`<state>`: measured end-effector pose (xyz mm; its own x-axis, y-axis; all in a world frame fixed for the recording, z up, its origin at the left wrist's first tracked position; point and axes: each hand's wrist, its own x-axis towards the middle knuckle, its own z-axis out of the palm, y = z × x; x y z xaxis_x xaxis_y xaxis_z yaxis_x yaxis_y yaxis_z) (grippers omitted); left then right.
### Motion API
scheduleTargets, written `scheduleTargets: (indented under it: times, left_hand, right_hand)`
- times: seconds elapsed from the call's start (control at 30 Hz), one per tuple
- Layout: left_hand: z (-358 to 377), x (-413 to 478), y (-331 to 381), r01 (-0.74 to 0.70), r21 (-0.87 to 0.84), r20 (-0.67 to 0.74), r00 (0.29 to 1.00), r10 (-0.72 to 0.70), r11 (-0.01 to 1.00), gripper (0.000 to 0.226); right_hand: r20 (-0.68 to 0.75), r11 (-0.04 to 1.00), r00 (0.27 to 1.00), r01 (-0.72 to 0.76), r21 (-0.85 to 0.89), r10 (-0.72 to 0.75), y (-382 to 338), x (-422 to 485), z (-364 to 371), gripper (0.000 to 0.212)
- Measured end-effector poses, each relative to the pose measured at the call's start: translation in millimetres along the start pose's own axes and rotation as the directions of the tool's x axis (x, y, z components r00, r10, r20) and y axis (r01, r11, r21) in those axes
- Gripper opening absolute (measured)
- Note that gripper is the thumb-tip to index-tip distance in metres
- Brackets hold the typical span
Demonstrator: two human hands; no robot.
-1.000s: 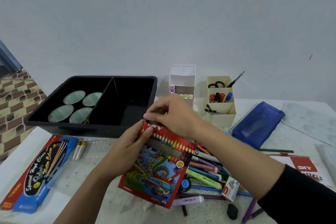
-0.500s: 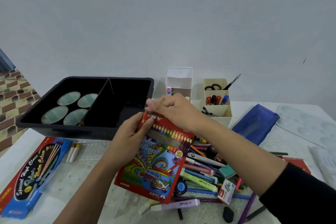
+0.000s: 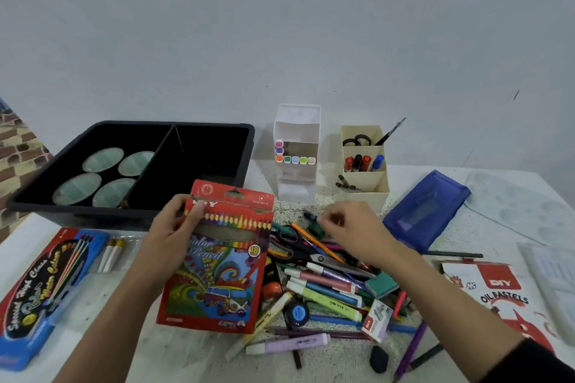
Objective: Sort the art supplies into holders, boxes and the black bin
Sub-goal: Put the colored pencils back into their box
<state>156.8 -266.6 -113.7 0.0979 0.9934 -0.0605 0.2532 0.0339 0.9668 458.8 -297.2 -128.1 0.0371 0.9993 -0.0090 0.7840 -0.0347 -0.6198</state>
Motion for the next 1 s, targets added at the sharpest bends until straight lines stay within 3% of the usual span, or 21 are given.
scheduleTargets:
  times: [0.1,0.2,0.4,0.57,0.67,0.73,0.83,0.9,1.0]
  left_hand:
    - [-2,4,-5,0.030,0.026,0.033,0.999,-0.031,0.999,0.025]
    - [1,5,-7,0.045,0.046,0.068,0.997,-0.048,0.998,0.022]
    - [0,2,-7,0.058,0.045,0.072,0.996,-0.061,0.997,0.019]
    - [-4,-4,-2,0.065,0.027,0.090,0.994,-0.067,0.998,0.020]
    - [-3,-7,2,0.057,0.033,0.114,0.992,-0.061,0.998,0.021]
    - [-2,-8,5,0.034,0.055,0.132,0.990,-0.041,0.998,0.020]
    - [-5,-11,12,0.001,0.074,0.171,0.985,-0.014,0.997,0.020]
    - [-7,-14,16,-0.006,0.065,0.214,0.977,-0.008,0.998,0.021]
    - [-7,-21,22,-0.011,0.049,0.245,0.970,-0.002,0.999,0.021]
  right_hand:
    - [0.115,0.972,0.993,0.032,-0.234,-0.005,10,-3,22,0.018]
    - [0.067,0.904,0.996,0.086,-0.419,-0.064,8,-3,37,0.028]
    - [0.059,0.909,0.997,0.063,-0.412,-0.042,16,6,49,0.019]
    - [-0.142,0.994,0.984,0.108,-0.028,-0.111,-4,3,26,0.015]
    - [-0.236,0.932,0.961,0.209,0.296,-0.141,-42,2,8,0.015]
    - [-0.254,0.799,0.965,0.203,0.565,-0.066,-64,8,3,0.015]
    - [-0.169,0.462,0.983,0.117,0.879,0.071,-88,24,7,0.016]
    - [-0.112,0.322,0.984,0.062,0.945,0.140,-93,32,17,0.014]
    - [-0.017,0.222,0.989,-0.016,0.975,0.150,-95,35,34,0.013]
